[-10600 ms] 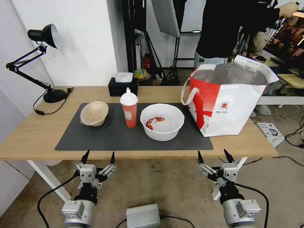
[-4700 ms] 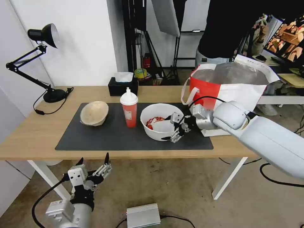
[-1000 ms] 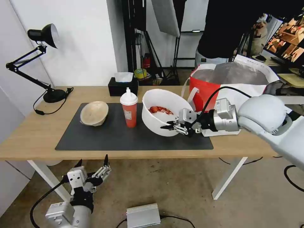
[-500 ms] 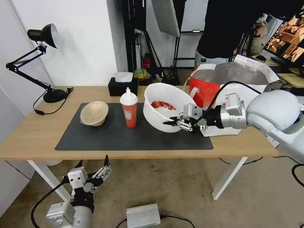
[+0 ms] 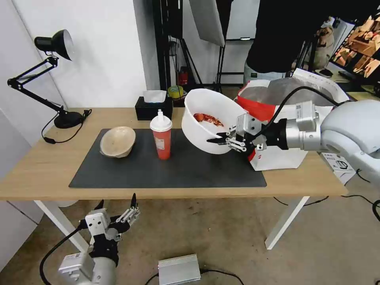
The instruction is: Pick up the trash from the table and place it into the takeout bag.
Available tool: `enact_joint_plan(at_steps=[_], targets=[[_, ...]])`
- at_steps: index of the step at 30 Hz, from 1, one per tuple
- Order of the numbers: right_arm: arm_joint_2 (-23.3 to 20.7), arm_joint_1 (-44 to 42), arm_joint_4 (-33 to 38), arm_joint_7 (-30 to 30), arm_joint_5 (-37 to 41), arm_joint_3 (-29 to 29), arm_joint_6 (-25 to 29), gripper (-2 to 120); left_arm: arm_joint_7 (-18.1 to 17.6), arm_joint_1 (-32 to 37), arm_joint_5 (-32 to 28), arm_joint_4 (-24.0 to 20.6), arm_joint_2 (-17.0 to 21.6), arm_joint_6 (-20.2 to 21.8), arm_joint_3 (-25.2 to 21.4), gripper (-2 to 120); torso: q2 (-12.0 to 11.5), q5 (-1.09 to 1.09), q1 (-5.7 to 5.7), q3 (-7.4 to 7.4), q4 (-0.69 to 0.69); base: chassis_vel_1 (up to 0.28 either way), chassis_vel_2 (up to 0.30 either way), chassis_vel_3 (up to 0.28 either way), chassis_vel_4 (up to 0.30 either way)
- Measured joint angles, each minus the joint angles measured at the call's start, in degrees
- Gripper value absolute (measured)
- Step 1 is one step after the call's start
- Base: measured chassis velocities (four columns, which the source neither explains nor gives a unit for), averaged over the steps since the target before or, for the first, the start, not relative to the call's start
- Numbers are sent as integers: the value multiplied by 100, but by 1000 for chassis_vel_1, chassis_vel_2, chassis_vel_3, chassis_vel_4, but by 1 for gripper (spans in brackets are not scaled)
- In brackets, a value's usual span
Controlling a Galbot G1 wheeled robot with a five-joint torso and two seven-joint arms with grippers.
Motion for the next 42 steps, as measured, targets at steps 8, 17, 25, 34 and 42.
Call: enact_joint_plan(at_steps=[8,17,25,34,42], targets=[[52,167,-158,87,119,0,-14,0,0,-25,-4,0,49,-2,5,100,0,0,0,0,0,0,0,0,0],[171,325,-425,167,209,-32,-17,0,-1,3,-114,0,68,13,-20,100,0,0,0,0,0,0,0,0,0],[236,451,-625,200,242,-84,-17,0,-1,18,-117,0,76,16,-39,100,-1,0,0,0,0,0,0,0,0],[143,733,-755,236,353,-226,-19,0,-15,-32,-112,0,89,-38,-28,100,-1,0,0,0,0,0,0,0,0],[77,1102,-932,280,561,-384,-38,0,-21,-20,-113,0,127,-80,-28,100,-1,0,0,0,0,0,0,0,0]])
